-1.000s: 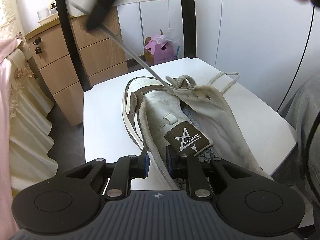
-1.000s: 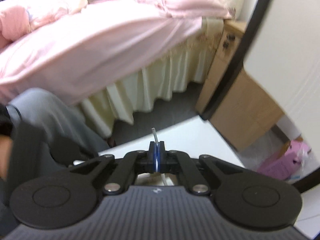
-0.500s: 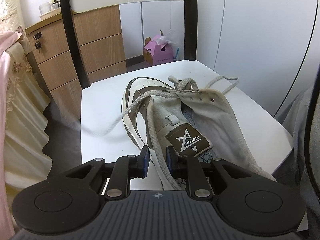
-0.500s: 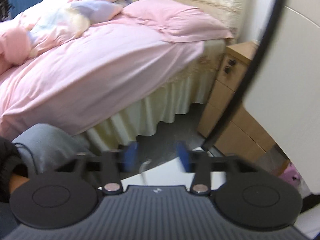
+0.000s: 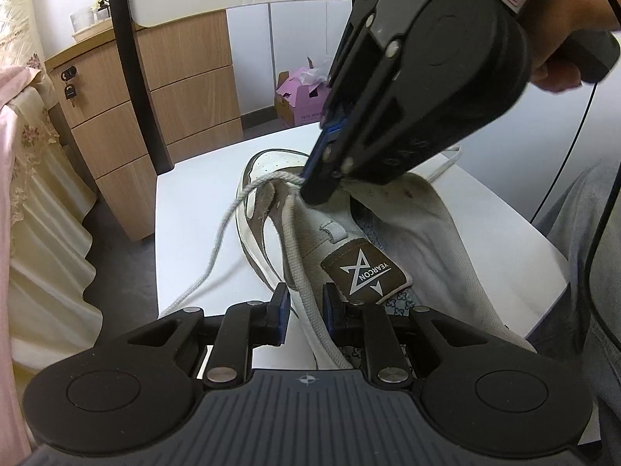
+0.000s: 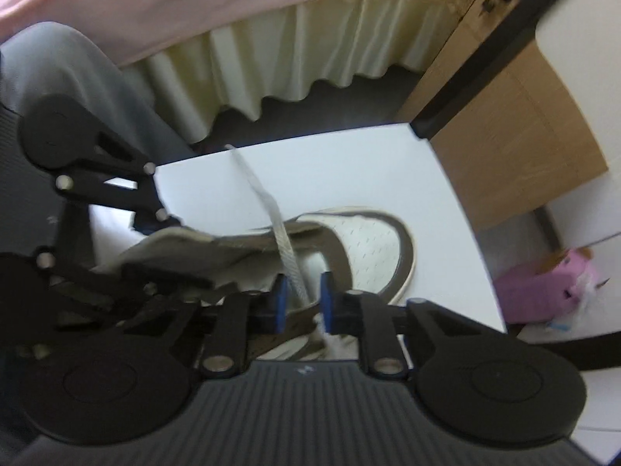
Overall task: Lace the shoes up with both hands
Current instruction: 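Pull the white lace up and away from the sneaker with the right gripper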
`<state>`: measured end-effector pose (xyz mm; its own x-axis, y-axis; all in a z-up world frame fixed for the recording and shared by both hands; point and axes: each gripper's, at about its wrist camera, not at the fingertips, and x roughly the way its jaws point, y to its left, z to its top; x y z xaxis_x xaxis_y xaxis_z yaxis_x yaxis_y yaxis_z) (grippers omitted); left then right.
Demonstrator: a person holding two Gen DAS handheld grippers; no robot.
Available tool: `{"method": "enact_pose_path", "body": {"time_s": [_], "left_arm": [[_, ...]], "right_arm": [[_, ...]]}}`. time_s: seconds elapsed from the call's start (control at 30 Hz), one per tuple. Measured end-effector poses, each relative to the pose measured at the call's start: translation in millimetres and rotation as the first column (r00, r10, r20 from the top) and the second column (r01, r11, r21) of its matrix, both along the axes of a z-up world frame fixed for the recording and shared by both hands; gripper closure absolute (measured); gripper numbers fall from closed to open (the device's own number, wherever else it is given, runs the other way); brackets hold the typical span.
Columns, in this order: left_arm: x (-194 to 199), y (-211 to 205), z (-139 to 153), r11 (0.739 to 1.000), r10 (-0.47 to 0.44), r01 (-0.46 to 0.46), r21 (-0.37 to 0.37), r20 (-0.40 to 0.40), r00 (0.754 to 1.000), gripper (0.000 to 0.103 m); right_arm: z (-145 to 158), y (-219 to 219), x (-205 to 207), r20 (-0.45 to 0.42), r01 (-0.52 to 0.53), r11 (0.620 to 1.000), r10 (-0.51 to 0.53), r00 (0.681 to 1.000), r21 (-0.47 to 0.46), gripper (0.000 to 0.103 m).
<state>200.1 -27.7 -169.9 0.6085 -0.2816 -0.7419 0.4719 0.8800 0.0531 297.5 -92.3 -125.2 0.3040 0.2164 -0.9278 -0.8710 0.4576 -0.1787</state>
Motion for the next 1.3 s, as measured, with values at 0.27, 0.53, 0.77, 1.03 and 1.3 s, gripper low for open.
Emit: {"method": "enact_pose_path", "body": {"time_s": [0.27,0.53,0.77,1.03,1.3], "left_arm": [[-1,-7,-1,0.999,-0.029,0.029,0.037,0.015,0.999,0.083],[-1,-10,-2,0.999,-0.030,0.029,0.044,0.016,0.999,0.083],[-1,-11,-2,0.998,-0.038,0.038,0.042,0.012,0.999,0.083],[-1,-10,-2,0.999,-0.043,0.043,0.030,0.008,0.999,0.083],[-1,-9,-1,0.999,-0.037,0.037,0.020,0.003,0.999,0.082]], "right_arm": [[40,-4,-11,0.059,0.100,0.972,-0.115,0.992,0.214,0.102],[124,38,-20,0.147,-0.015,0.925,-0.044,0.988,0.379,0.102],[153,73,-26,0.181,-0.110,0.916,0.042,0.983,0.386,0.101],[109,65,-10,0.079,-0.022,0.958,-0.001,0.997,0.287,0.062],[100,15,-6,-0.048,0.164,0.905,-0.157,0.986,0.394,0.010]]}}
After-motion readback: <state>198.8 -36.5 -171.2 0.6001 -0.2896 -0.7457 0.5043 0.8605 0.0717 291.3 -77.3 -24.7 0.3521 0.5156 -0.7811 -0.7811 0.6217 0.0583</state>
